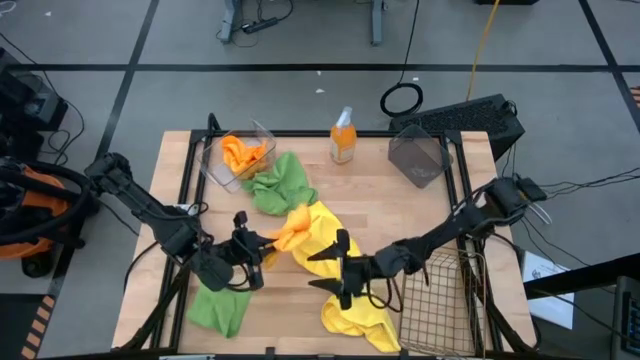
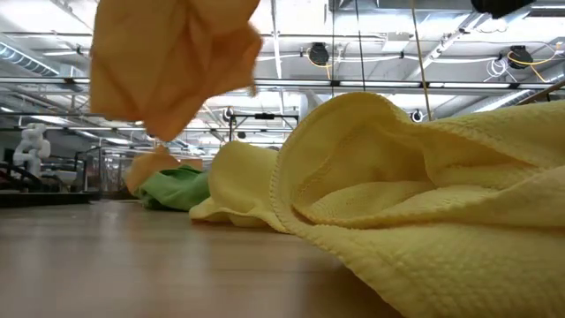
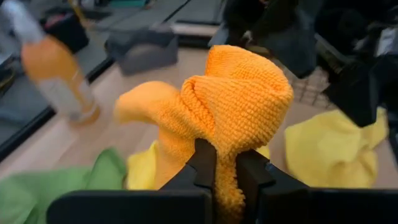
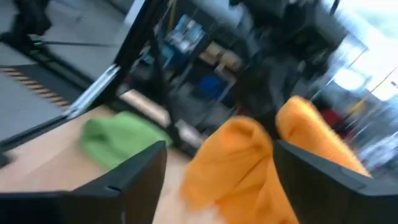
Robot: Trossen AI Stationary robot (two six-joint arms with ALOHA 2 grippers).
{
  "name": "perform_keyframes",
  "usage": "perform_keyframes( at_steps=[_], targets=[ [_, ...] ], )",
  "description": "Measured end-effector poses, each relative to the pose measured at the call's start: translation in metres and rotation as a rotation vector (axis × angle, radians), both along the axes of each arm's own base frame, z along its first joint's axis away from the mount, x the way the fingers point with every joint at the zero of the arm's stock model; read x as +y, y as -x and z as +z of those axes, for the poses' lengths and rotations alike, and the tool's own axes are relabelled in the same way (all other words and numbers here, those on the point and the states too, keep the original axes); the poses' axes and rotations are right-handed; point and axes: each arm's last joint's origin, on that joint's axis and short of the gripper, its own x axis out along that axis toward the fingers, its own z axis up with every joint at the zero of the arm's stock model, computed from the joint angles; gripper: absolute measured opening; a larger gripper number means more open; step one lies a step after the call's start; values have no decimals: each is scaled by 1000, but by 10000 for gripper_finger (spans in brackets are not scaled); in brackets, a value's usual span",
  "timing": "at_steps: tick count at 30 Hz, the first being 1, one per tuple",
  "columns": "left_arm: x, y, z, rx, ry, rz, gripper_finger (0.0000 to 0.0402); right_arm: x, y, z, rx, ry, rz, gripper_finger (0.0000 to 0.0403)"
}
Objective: Sort microfiber towel by color & place in baskets
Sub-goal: Put the orange microfiber cloth into the transparent bin
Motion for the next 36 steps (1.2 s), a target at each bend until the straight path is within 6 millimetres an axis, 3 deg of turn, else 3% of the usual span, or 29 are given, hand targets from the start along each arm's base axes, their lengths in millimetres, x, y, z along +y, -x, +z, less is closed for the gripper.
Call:
perform_keyframes(
  at_steps=[4, 8, 17, 24, 30, 36],
  targets=[
    [-5, -6, 7, -62, -32, -52, 27, 7, 0, -1, -155, 55, -31, 338],
    [-8, -9, 13, -105, -38, -79, 27, 1, -6, -3, -172, 50, -73, 363],
    [-7, -13, 18, -135, -40, -131, 27, -18, -32, 4, -173, 70, -142, 366],
    [-7, -16, 22, -155, -69, -189, 27, -35, -53, 6, -36, -59, -135, 365],
    [-8, -17, 22, -151, -86, -228, 27, -45, -58, 6, -11, -161, -83, 330],
    [-12, -24, 19, -155, -111, -300, 27, -47, -59, 5, 11, -212, -28, 231]
  ],
)
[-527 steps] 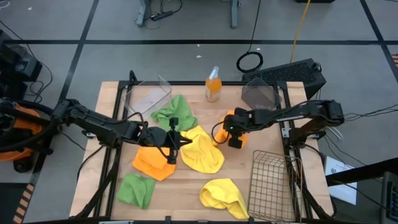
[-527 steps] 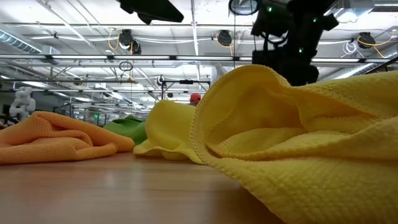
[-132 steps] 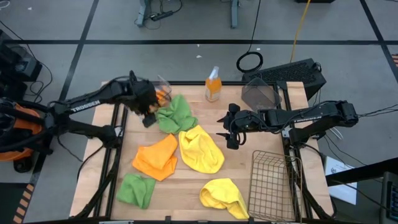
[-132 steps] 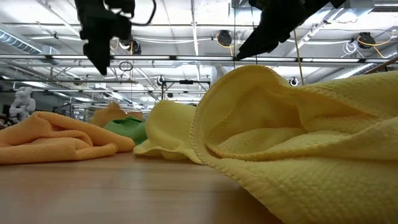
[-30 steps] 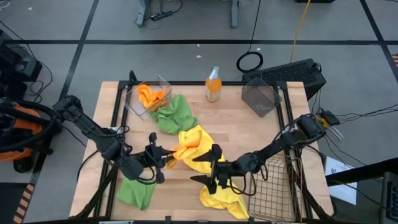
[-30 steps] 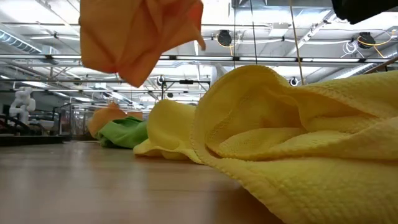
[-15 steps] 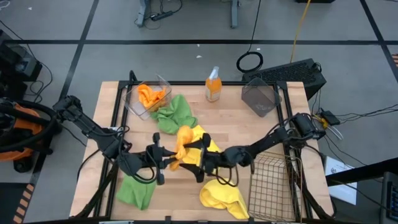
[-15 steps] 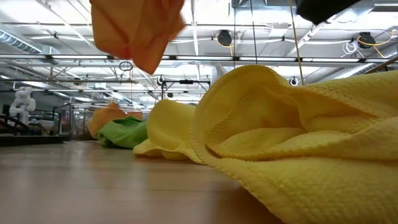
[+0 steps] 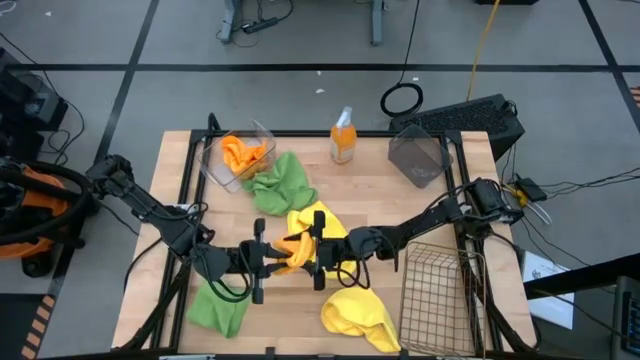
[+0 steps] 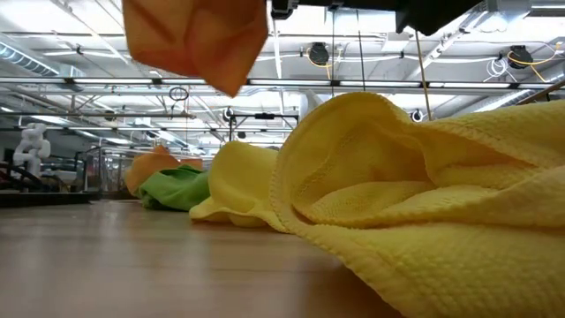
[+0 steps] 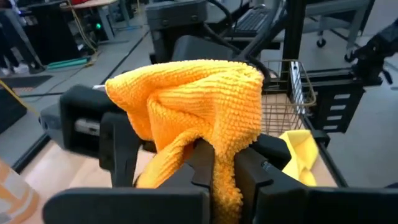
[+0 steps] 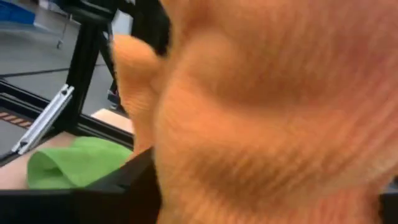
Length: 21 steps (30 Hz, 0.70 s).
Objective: Sort microfiber towel by color & place in baskets
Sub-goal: Put the orange microfiber cloth into the transparent bin
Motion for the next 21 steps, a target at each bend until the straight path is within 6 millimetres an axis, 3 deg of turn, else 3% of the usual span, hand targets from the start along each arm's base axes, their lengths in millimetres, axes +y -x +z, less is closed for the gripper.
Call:
perform_keyframes(
  at_steps=[9, 15, 21],
  targets=[
    [0, 0, -3, 24, -25, 8, 27, 3, 0, -8, 84, 23, 8, 17],
    [4, 4, -13, 110, -37, 71, 43, 9, 3, -12, 144, 37, 7, 19],
    [1, 11, -21, 185, -5, 88, 91, 7, 9, -6, 206, 37, -64, 7]
  ],
)
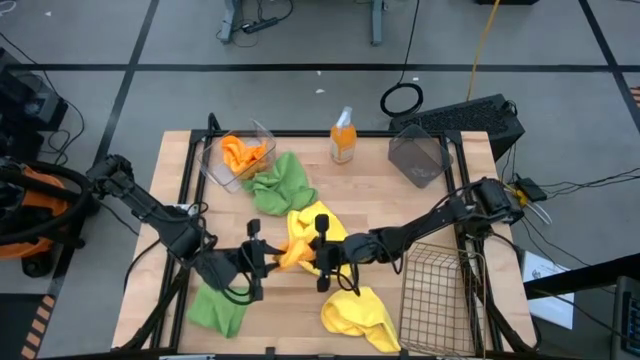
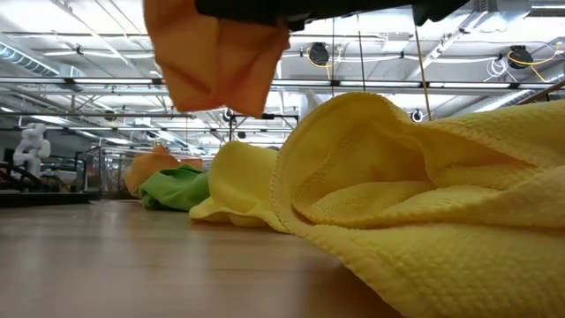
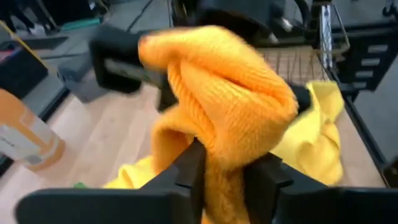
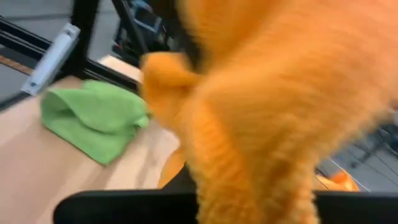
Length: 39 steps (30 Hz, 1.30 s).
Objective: Sort microfiber towel by color & place in baskets
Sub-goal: Put the orange microfiber cloth into the transparent bin
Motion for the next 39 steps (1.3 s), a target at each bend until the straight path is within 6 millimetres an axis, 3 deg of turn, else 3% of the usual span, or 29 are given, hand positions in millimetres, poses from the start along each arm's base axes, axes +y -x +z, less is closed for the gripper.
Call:
perform_keyframes(
  at_steps=[10, 14, 18, 24, 28, 34, 39],
  targets=[
    [-20, 16, -1, 8, 32, -72, 189, -6, 10, 16, 48, 97, -116, 8],
    [-27, 21, -1, -3, 80, -70, 210, 0, 17, 21, 73, 200, -88, 8],
    [-27, 22, 0, -58, 96, 48, 215, 10, 20, 22, 80, 322, -57, 8],
    [-29, 8, -15, -122, 16, 229, 215, 25, 27, 22, 118, 592, -81, 8],
    [-35, -10, -27, -123, 5, 204, 225, 38, 33, 24, 125, 766, -69, 8],
    [-49, -27, -28, -203, 27, 109, 290, 48, 39, 32, 100, 878, -164, 5],
    [-49, -35, -33, -223, 27, 128, 354, 52, 41, 37, 84, 897, -224, 4]
  ],
)
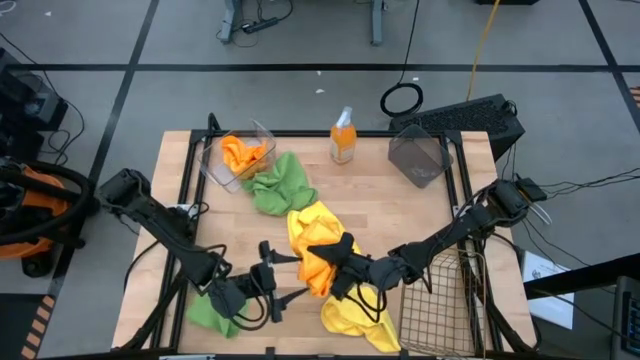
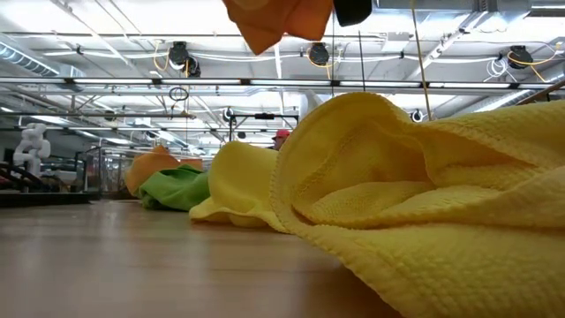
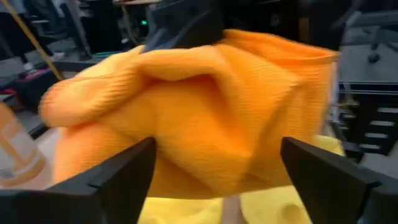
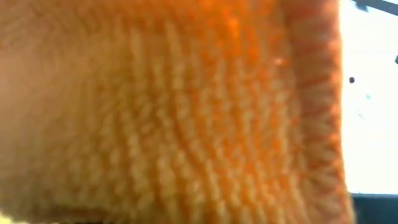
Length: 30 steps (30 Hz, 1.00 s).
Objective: Sort microfiber towel by color & place in baskets
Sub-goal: Put the orange microfiber cloth into the transparent bin
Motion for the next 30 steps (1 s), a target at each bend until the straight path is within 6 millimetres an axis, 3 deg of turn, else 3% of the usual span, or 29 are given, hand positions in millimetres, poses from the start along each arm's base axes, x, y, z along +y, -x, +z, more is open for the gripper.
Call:
perform_keyframes(
  at_steps=[5, 12, 19, 30],
  targets=[
    [14, -15, -11, 14, -45, 120, 395, -1, 0, 2, -49, -79, -4, 3],
    [27, -25, -14, 19, -45, 171, 391, -1, 0, 0, -80, -199, -26, 6],
    [13, -12, -8, 3, -46, 129, 377, -4, 3, -7, -60, -208, -215, 7],
    [-4, 0, 5, -22, -125, 121, 390, 6, 8, -7, -63, -219, -189, 8]
  ],
)
